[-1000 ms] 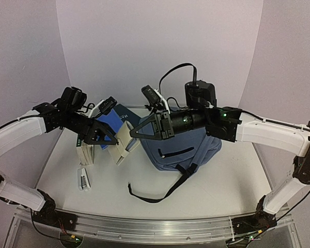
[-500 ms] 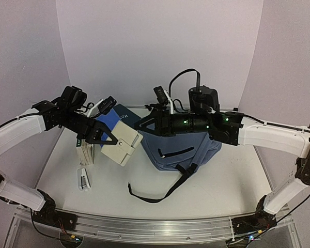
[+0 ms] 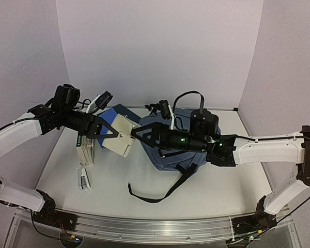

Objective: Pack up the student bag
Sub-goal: Pick up the personal item from the center of the board.

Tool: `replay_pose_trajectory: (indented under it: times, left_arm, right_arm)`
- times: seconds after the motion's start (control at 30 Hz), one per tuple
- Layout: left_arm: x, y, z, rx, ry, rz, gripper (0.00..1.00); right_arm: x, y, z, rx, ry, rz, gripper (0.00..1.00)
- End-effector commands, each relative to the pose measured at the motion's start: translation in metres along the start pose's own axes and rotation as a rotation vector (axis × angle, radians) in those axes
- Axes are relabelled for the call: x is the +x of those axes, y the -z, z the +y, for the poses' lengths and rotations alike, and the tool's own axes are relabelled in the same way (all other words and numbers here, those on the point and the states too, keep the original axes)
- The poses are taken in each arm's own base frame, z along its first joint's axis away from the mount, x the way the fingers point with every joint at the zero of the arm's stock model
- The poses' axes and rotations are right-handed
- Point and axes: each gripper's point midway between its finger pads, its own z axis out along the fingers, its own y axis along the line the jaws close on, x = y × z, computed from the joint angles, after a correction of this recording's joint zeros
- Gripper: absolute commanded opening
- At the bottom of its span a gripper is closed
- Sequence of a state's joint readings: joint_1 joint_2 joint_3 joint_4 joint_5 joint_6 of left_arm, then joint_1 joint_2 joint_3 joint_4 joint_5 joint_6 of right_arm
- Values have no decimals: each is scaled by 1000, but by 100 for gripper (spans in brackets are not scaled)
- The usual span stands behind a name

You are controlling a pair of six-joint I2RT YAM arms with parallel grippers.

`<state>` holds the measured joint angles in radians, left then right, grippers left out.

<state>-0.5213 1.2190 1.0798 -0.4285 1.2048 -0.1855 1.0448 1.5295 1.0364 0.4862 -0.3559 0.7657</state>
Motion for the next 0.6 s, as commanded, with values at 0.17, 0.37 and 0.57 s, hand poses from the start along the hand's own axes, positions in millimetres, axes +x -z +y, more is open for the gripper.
replay_pose_trajectory:
  times: [0.17, 0.37, 0.57]
  left_arm:
    - [-18, 3, 4, -26, -42, -54, 0]
    - [-16, 2, 2, 10, -32, -38, 0]
    - [-12, 0, 3, 25, -16, -19, 0]
  right_arm:
    - [-11, -4, 42, -179, -1, -65, 95]
    - [-7, -16, 39, -187, -3, -55, 83]
    - [-10, -27, 43, -212, 12, -54, 59]
